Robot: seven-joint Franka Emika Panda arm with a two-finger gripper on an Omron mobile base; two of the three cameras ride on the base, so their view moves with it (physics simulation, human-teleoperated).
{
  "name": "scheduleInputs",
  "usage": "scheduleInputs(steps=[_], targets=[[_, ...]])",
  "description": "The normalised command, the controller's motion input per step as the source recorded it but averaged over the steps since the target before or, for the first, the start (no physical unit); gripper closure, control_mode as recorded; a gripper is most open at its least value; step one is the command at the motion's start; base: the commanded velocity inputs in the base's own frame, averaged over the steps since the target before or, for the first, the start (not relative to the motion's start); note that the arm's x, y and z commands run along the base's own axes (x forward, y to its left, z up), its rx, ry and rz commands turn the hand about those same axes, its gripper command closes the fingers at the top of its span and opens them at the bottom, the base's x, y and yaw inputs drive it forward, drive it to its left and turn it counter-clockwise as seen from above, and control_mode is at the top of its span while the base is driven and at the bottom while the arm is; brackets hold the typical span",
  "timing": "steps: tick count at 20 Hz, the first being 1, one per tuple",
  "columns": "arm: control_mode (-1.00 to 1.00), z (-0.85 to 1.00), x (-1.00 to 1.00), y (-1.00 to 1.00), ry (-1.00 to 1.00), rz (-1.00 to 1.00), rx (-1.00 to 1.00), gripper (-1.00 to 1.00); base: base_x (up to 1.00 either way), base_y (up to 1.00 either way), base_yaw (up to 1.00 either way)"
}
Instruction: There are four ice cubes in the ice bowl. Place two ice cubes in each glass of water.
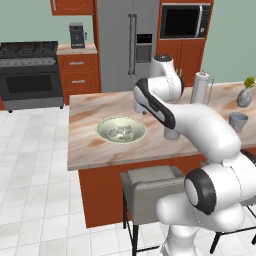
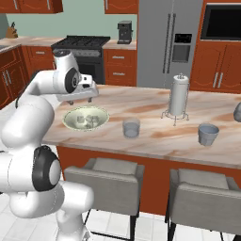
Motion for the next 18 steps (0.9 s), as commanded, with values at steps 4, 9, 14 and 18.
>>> scheduleInputs(steps=[4,9,14,18], targets=[[-1.0,-0.15,0.3,0.04,0.0,0.07,0.0,-1.0,0.0,0.0,0.0],[-1.0,-0.14,0.36,0.12,0.0,-0.03,0.0,-1.0,0.0,0.0,0.0],[-1.0,-0.14,0.36,0.17,0.0,-0.09,0.02,-1.0,0.0,0.0,0.0],[-1.0,-0.09,0.23,0.12,0.08,0.01,0.07,-1.0,0.0,0.0,0.0]])
